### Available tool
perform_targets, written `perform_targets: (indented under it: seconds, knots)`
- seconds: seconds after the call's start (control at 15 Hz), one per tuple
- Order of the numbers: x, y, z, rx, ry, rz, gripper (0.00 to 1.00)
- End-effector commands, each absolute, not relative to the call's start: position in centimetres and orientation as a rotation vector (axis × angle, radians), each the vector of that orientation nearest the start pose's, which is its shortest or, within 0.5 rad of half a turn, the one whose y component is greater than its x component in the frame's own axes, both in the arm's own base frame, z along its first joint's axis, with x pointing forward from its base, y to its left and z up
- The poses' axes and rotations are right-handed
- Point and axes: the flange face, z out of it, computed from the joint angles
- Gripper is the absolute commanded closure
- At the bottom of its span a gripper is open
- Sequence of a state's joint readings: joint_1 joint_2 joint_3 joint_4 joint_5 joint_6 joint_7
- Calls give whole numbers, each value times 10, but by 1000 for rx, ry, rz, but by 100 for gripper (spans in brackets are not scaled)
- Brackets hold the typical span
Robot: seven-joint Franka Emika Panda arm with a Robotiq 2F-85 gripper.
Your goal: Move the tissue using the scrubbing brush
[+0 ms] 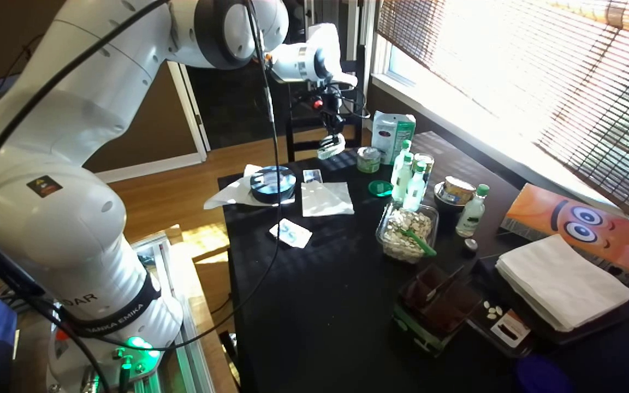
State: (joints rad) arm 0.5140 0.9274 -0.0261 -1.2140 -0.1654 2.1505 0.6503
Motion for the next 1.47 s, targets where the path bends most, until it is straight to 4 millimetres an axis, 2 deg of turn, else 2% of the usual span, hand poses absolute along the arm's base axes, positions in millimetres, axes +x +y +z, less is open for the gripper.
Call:
perform_targets:
  seconds: [0.0, 0.33, 0.53, 0.8, 1.0, 1.4]
  knots:
    - [689, 349, 219, -3235, 116, -219, 94]
    - [718, 330, 226, -3167, 102, -184, 94]
    - [728, 332, 225, -3144, 61, -160, 94]
    - [727, 352, 218, -3145, 52, -140, 94]
    - [724, 366, 204, -3133, 3, -146, 94]
    - [719, 373, 175, -3115, -38, -84, 94]
